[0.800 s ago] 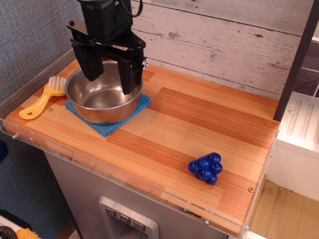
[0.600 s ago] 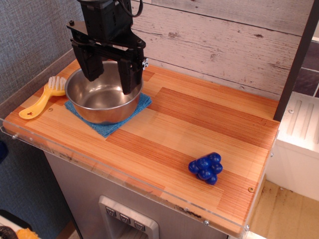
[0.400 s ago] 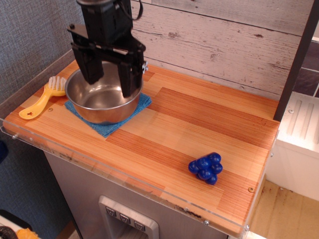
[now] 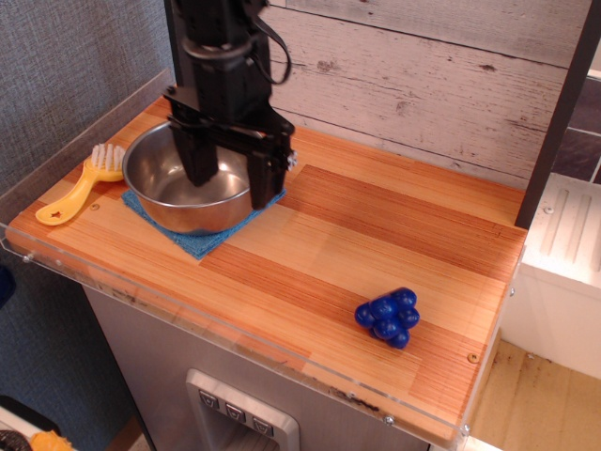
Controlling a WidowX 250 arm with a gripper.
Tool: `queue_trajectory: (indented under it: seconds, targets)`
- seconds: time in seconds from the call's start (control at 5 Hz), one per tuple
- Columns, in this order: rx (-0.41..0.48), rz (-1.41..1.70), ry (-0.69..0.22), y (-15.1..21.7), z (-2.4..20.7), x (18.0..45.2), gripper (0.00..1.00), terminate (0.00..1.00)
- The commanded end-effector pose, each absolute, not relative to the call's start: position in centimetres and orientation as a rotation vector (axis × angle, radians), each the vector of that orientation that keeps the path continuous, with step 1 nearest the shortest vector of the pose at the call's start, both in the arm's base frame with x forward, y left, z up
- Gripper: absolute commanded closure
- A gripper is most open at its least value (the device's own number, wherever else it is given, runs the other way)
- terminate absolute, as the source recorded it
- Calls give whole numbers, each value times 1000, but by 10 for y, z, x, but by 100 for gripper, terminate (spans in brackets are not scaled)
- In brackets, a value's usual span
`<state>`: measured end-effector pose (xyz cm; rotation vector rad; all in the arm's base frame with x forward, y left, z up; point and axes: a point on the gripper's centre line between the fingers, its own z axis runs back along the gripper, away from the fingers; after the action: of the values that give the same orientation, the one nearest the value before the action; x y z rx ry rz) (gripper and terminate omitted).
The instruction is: Hold steel pan from top of the blue cloth which is place in left side of the table and place it on center of the table.
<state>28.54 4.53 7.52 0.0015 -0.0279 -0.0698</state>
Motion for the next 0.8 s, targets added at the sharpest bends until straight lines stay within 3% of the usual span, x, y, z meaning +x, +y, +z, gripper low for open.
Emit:
queue_trajectory:
  seconds: [0.0,0.2,0.4,0.6]
  targets:
    - [49,-113,-43,44,64,317,0,0]
    - [49,-130,-31,43,56,319,0,0]
    - [47,-128,-29,44,52,316,100,0]
    - [51,-125,-23,45,52,315,100,0]
